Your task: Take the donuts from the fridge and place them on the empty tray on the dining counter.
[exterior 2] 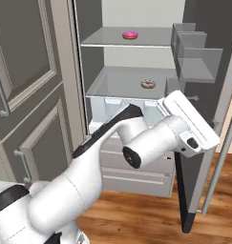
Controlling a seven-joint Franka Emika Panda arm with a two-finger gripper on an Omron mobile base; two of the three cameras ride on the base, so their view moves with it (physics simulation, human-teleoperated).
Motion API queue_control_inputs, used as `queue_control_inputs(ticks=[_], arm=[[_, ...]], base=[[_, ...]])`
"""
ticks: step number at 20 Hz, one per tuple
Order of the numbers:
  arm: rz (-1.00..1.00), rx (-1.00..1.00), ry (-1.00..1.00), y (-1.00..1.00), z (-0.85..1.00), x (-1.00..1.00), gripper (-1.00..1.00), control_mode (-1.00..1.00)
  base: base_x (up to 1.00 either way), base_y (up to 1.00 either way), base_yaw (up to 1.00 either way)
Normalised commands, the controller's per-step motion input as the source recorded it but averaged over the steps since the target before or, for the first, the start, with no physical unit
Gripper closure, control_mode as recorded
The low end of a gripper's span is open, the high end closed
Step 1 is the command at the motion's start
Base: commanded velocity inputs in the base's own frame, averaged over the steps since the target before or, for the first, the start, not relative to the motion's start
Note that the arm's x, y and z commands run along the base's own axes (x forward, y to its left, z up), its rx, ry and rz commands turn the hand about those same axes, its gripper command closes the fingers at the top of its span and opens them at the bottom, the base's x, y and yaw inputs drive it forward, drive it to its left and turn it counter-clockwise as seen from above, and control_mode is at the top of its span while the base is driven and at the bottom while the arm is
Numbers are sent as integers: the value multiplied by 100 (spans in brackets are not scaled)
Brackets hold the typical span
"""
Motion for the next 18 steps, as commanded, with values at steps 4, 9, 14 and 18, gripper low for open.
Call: queue_control_inputs(ticks=[4,9,14,18], arm=[[49,8,68,47,81,-78,-100,-100],[38,6,49,55,37,-88,-100,-100],[27,0,20,77,-2,-22,-100,-100],[4,0,3,80,-26,11,-100,-100]], base=[[0,0,0],[0,0,0],[0,0,0],[0,0,0]])
